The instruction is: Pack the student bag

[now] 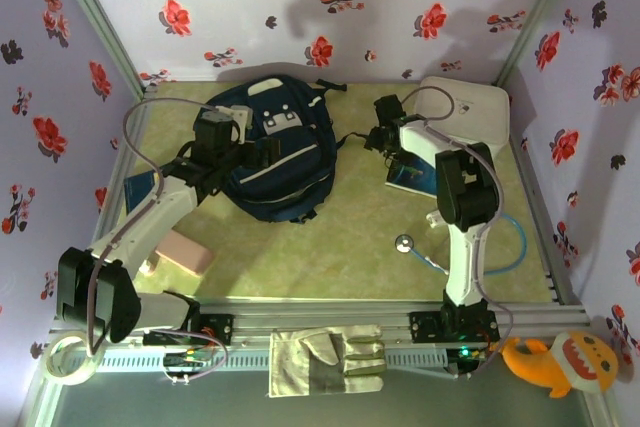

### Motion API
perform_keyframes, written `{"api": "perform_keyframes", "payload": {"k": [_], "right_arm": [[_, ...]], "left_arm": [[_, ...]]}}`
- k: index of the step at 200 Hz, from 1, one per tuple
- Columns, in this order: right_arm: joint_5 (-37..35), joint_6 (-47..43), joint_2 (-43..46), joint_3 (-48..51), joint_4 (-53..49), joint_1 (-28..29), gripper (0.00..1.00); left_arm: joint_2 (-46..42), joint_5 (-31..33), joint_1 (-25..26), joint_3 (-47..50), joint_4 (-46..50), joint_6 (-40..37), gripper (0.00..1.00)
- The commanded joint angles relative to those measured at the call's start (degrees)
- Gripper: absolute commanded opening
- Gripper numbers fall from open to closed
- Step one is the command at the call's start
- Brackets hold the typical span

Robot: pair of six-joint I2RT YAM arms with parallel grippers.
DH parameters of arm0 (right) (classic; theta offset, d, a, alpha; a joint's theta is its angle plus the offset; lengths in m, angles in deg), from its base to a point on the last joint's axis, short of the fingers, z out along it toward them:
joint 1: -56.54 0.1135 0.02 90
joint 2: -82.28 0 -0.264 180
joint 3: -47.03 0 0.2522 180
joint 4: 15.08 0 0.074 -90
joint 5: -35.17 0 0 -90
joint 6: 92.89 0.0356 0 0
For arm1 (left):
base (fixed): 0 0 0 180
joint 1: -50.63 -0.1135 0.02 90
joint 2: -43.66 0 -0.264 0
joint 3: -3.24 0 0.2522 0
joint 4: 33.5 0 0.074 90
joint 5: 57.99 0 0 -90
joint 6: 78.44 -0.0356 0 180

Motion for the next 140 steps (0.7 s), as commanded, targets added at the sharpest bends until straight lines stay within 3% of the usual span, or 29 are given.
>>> {"api": "perform_keyframes", "payload": {"k": [1, 55, 102, 140], "right_arm": [[1.9, -0.5, -1.3, -1.7, -4.0, -0.3, 0.82], [9.6, 0.5, 1.5, 6.5, -2.3, 2.4, 0.78], [15.3, 4.9, 9.1, 18.9, 3.6, 11.1, 0.76], [15.6, 10.2, 17.0, 28.3, 8.7, 17.1, 0.71]], "left_arm": [[-1.0, 0.9, -0.5, 0.1, -0.1, 0.3, 1.00], [1.5, -0.4, -0.4, -1.7, 0.6, 0.4, 1.00], [4.2, -3.0, -0.4, -3.3, 0.2, 1.6, 1.00], [6.3, -5.6, 0.0, -5.0, 0.4, 2.2, 1.00]]}}
